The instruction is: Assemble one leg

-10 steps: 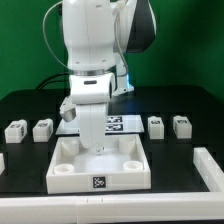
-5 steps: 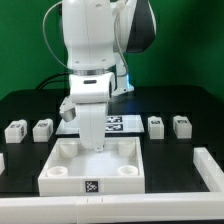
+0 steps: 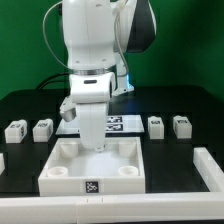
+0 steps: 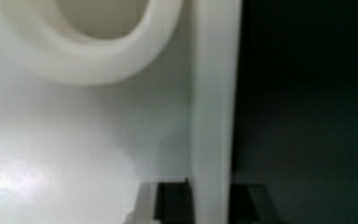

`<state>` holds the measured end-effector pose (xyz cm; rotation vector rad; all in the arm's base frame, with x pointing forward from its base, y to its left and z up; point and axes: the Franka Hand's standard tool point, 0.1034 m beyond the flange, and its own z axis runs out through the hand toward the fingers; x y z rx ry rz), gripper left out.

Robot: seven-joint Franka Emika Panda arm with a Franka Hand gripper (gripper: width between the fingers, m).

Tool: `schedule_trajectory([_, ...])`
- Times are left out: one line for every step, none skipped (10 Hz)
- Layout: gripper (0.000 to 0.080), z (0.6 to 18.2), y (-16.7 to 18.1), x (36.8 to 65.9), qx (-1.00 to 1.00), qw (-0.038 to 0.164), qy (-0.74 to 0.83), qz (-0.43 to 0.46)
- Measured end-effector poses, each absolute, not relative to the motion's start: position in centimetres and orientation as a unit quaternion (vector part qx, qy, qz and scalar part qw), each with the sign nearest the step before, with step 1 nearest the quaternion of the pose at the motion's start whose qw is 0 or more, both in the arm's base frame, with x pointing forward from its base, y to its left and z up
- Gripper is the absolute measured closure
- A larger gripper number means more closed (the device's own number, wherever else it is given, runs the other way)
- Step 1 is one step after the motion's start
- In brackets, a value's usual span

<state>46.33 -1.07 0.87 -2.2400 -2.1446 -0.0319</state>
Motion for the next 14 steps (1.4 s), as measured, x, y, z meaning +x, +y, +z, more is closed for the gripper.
schedule_trajectory([0.0745, 0.7, 0.8, 46.9, -0.717, 0.024, -0.697, -0.017])
schedule_trajectory([0.0745, 0.6, 2.5, 47.6, -0.713, 0.026, -0.7, -0.024])
schedule_trajectory([0.0745, 0.7, 4.0, 48.5, -0.712, 0.028, -0.701, -0.032])
schedule_trajectory([0.0745, 0.7, 5.3, 49.0, -0.719, 0.028, -0.694, -0.036])
schedule_trajectory([0.0745, 0.8, 6.5, 49.6, -0.727, 0.03, -0.685, -0.04])
schedule_trajectory([0.0745, 0.6, 6.8, 50.2, -0.729, 0.03, -0.683, -0.04])
schedule_trajectory([0.0745, 0.6, 6.8, 50.2, -0.728, 0.031, -0.684, -0.04])
schedule_trajectory([0.0745, 0.6, 6.8, 50.2, -0.727, 0.033, -0.685, -0.036])
schedule_trajectory([0.0745, 0.4, 6.8, 50.2, -0.72, 0.041, -0.692, -0.026])
schedule_trajectory([0.0745, 0.4, 6.8, 50.2, -0.72, 0.041, -0.692, -0.027])
schedule_trajectory([0.0745, 0.4, 6.8, 50.2, -0.721, 0.041, -0.691, -0.027])
schedule_trajectory([0.0745, 0.4, 6.8, 50.2, -0.721, 0.04, -0.691, -0.027])
schedule_trajectory([0.0559, 0.4, 6.8, 50.3, -0.721, 0.04, -0.691, -0.027])
schedule_trajectory([0.0421, 0.4, 6.8, 50.3, -0.721, 0.04, -0.691, -0.028])
